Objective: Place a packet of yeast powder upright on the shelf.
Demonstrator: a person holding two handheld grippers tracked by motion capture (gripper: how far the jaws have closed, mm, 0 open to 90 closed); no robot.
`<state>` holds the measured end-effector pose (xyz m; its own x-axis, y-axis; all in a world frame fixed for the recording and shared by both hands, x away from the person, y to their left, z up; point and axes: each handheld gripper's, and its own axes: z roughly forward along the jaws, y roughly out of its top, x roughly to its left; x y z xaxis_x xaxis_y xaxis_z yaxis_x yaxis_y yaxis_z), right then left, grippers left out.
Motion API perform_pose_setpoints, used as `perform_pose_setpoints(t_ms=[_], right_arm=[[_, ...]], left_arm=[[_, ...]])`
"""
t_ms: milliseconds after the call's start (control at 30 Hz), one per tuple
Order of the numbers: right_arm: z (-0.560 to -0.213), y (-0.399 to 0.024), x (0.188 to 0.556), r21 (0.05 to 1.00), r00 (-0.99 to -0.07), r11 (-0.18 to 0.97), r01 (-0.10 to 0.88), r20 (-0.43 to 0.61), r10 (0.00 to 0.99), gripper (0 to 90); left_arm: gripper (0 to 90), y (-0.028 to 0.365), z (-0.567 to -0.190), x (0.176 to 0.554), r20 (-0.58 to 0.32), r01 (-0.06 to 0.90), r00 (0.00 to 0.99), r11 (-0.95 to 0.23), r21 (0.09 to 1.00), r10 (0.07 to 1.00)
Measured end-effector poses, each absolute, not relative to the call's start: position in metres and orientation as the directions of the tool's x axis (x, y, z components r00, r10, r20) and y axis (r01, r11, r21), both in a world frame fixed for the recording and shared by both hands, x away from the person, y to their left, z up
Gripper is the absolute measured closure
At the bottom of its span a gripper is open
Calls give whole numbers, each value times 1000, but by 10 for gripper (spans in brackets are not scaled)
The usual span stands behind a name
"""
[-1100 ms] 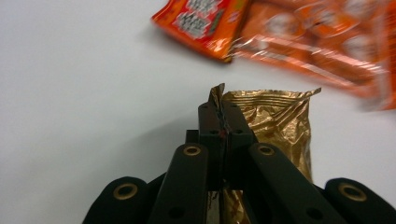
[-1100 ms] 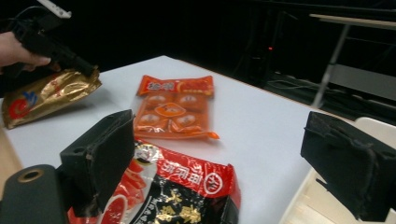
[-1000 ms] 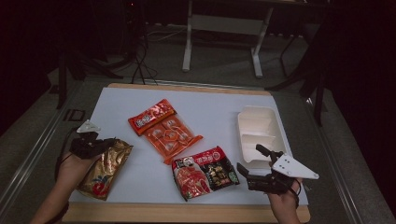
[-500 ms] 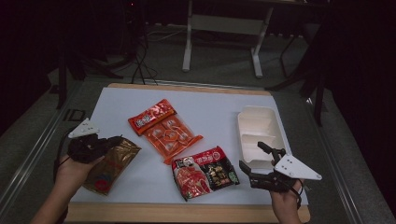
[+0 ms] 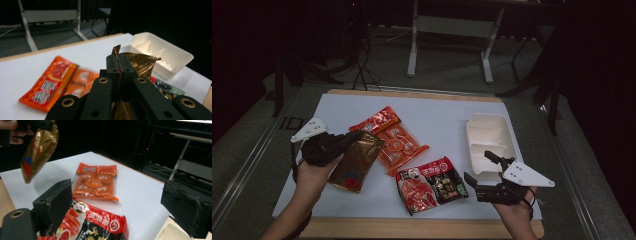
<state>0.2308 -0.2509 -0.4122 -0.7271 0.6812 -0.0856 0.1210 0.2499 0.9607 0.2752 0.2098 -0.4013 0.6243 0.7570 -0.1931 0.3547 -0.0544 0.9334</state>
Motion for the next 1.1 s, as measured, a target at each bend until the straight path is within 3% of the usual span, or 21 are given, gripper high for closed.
perform_pose_setpoints(t_ms=[467,1100], right_arm=[[-373,-231,242,969,-755,242,56,-117,645,143],[-375,-204,270,957,-812,270,107,-73,580,228]], left_arm=[[895,145,-394,296,-220,303,715,-10,953,664],[893,90,-410,302,-251,235,734,112,966,630]])
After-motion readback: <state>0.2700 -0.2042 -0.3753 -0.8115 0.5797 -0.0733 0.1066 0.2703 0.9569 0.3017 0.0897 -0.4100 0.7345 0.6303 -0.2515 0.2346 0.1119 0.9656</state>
